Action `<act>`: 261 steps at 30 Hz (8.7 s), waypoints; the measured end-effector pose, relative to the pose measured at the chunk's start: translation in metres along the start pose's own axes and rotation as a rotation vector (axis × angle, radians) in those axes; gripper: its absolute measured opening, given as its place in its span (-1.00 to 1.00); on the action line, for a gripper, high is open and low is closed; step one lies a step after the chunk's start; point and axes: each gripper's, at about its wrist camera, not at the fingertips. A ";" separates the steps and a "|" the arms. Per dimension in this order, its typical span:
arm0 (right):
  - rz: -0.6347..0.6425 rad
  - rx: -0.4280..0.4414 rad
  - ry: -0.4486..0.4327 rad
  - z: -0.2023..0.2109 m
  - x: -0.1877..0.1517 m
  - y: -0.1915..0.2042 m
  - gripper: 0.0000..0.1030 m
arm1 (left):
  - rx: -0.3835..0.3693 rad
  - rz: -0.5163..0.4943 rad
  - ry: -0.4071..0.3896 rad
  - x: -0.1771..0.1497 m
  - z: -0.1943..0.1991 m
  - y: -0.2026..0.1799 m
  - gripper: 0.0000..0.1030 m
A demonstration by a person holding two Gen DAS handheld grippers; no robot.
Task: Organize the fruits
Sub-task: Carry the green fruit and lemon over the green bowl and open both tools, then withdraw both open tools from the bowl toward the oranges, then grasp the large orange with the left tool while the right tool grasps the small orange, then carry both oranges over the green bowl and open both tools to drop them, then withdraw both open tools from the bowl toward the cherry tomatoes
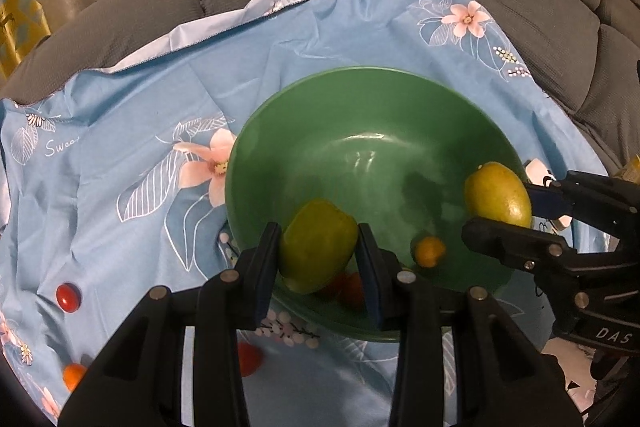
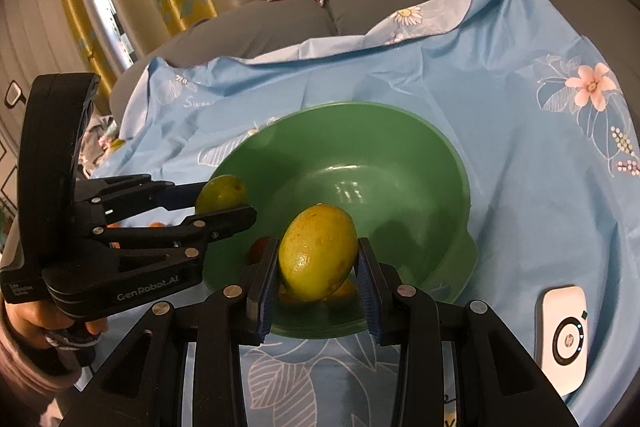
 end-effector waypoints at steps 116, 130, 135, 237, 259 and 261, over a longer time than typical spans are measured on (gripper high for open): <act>0.208 0.207 0.317 -0.149 -0.024 0.179 -0.23 | 0.175 0.111 0.166 -0.185 0.046 0.177 -0.11; 0.167 0.250 0.324 -0.158 -0.024 0.179 -0.20 | 0.085 0.256 0.130 -0.187 0.054 0.170 -0.13; 0.135 0.260 0.292 -0.147 -0.025 0.170 -0.20 | 0.056 0.282 0.107 -0.187 0.063 0.162 -0.13; -0.065 -0.091 -0.066 -0.005 -0.008 -0.001 -0.20 | -0.131 0.006 -0.019 0.003 0.002 0.007 0.23; 0.025 -0.084 -0.101 0.038 -0.028 0.050 -0.19 | 0.080 0.167 -0.051 -0.097 0.109 0.031 0.99; 0.040 -0.079 -0.101 0.040 -0.030 0.058 -0.19 | 0.063 0.213 -0.057 -0.112 0.120 0.036 0.99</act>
Point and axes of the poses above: each gripper's, at about its wrist camera, not at the fingertips, and z roughly against the way its jaws point, y to its left, x to its top, and after that the axes turned 9 degrees about -z, right-handed
